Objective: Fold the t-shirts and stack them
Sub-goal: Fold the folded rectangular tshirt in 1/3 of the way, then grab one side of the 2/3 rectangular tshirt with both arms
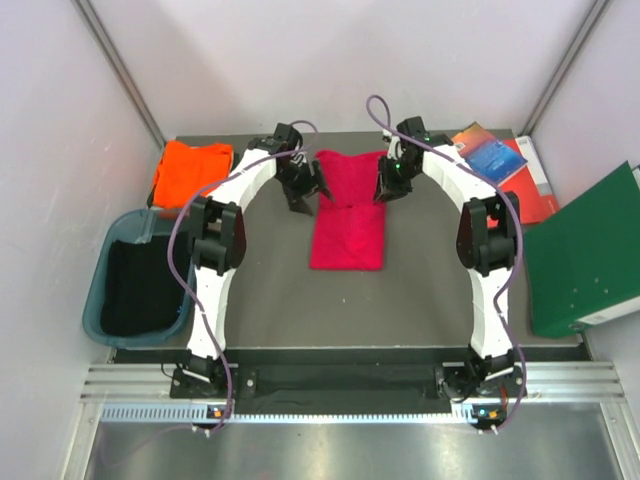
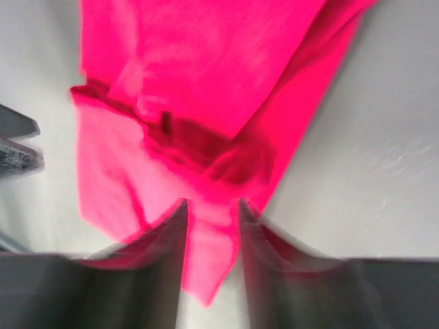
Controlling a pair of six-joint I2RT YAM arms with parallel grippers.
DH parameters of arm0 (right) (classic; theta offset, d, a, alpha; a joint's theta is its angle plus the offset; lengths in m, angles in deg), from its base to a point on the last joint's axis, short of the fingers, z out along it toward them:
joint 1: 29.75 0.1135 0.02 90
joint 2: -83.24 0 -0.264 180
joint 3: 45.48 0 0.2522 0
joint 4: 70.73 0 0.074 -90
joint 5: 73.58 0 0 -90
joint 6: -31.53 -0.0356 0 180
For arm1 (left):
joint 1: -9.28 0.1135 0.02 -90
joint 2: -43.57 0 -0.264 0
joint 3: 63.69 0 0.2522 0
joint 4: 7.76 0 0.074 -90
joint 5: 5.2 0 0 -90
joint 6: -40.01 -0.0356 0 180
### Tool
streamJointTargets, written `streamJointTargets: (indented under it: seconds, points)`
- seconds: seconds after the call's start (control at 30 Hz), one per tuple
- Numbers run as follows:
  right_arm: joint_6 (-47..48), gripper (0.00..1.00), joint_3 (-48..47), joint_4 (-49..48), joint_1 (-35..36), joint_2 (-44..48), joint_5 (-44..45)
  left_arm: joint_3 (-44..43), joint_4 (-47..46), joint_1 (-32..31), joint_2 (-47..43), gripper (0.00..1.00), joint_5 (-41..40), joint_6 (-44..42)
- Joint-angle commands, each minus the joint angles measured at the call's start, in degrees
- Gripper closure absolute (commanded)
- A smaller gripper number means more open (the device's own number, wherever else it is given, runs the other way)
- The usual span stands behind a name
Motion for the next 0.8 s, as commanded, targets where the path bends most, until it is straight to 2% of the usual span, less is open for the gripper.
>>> streamJointTargets:
  seconds: [0.0,0.03,0.13,0.17,0.23,0.27,0.33,0.37,0.43,0.47,0.57,0.67,0.77]
  points:
    - [-0.3,0.49,-5.3,-0.3,-2.4,-1.3,3.2,-8.6,2.6,2.9,2.3,0.01,0.4,-1.3]
    - [-0.4,0.30,-4.7,-1.8,-2.4,1.2,5.8,-7.4,1.6,3.3,0.8,0.01,0.8,-2.0]
    - [-1.0,0.06,1.0,-8.1,-2.6,8.3,9.1,-1.0,-2.0,4.7,-3.4,0.01,2.8,-3.5]
    - [-1.6,0.05,3.9,-9.2,-3.0,9.8,8.8,1.6,-3.5,4.9,-4.5,0.01,3.3,-4.2]
    - [-2.5,0.06,6.4,-8.6,-3.5,12.6,6.0,5.6,-3.8,4.9,-6.9,0.01,6.5,-5.8]
    - [-3.4,0.07,9.6,-8.0,-3.9,13.2,4.2,10.6,-4.2,4.7,-7.6,0.01,7.5,-6.4]
    - [-4.1,0.10,13.7,-6.9,-4.1,14.0,-1.8,15.9,-5.8,4.6,-9.5,0.05,9.1,-7.8]
    - [-4.7,0.11,18.8,-7.1,-4.1,14.2,-4.4,20.2,-6.4,4.3,-9.9,0.07,10.4,-8.1]
    - [-6.1,0.19,24.6,-10.1,-3.9,15.4,-10.5,24.0,-7.9,3.5,-10.7,0.09,11.5,-8.8]
    - [-8.0,0.20,30.7,-11.7,-3.2,15.9,-12.1,25.3,-8.2,3.2,-10.8,0.09,11.7,-9.0]
    - [-11.5,0.21,40.2,-18.8,-1.9,16.8,-14.8,31.3,-13.2,2.1,-11.0,0.10,13.0,-7.6]
    - [-12.8,0.23,43.8,-22.6,-0.1,15.4,-16.0,37.2,-20.5,1.9,-11.6,0.12,14.1,-3.5]
    - [-14.6,0.23,44.6,-25.0,1.3,13.7,-16.3,38.3,-20.9,1.7,-11.1,0.16,12.7,-3.2]
